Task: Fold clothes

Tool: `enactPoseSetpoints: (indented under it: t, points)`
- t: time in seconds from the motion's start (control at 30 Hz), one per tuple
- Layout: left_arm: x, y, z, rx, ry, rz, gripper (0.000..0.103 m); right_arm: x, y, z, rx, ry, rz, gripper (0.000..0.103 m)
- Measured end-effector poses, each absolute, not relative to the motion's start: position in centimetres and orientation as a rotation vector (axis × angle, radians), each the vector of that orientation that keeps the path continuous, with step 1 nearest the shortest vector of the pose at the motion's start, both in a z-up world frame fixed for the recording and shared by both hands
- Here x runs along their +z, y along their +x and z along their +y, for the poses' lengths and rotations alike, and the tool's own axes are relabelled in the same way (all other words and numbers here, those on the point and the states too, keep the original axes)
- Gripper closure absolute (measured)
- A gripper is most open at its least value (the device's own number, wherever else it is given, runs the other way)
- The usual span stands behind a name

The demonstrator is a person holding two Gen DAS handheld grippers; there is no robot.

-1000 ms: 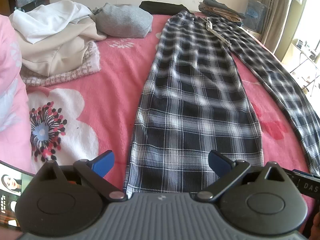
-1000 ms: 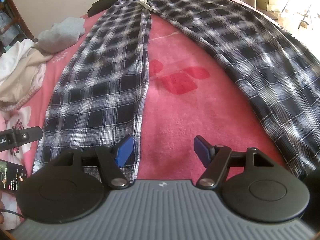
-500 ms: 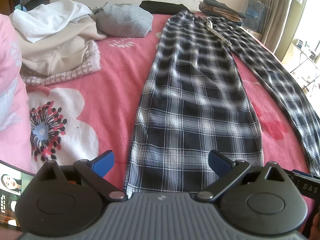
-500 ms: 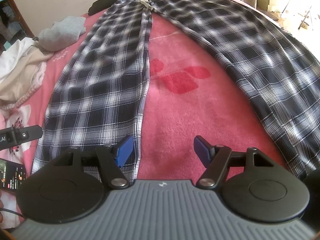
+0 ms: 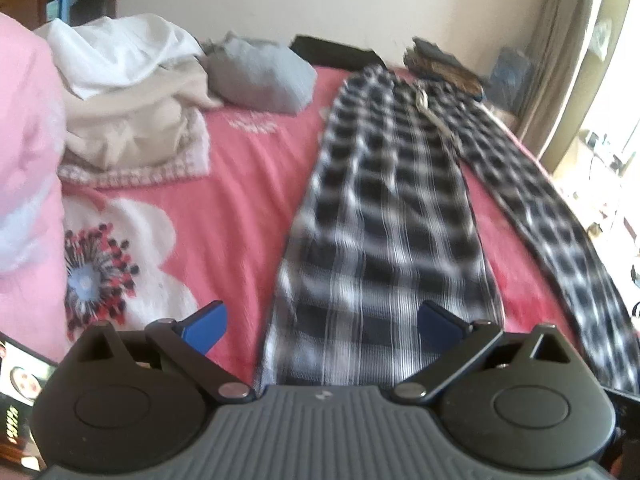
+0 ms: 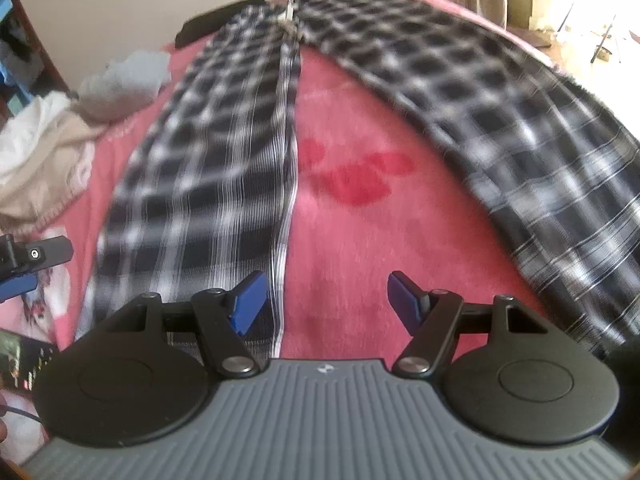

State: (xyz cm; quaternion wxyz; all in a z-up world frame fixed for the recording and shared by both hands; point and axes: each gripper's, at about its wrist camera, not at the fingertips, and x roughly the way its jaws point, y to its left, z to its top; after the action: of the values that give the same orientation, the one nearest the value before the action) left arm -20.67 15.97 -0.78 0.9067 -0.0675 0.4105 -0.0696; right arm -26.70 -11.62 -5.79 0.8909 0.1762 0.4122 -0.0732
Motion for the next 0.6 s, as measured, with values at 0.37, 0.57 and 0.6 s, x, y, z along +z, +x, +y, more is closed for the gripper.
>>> enactPoseSetpoints:
  t: [0.37,0.57,0.6]
  points:
    - [-0.9,-15.9,15.8,-0.157,-0.18,0.862,0.0,-2.9,-23.2,-13.6,-0.073,0.398,0.799,0.036]
    - [-2.1,-9.9,13.8,-0.163,-0.204,0.881,0.0,-0.8,-17.9,-15.3,-0.025,0.333,0.76,0.036]
    - [-2.4,-8.8,13.8,-0.154,-0.209,0.885,0.0,-0.5,-16.9,-15.5,-0.021,0.322,0.759,0.036]
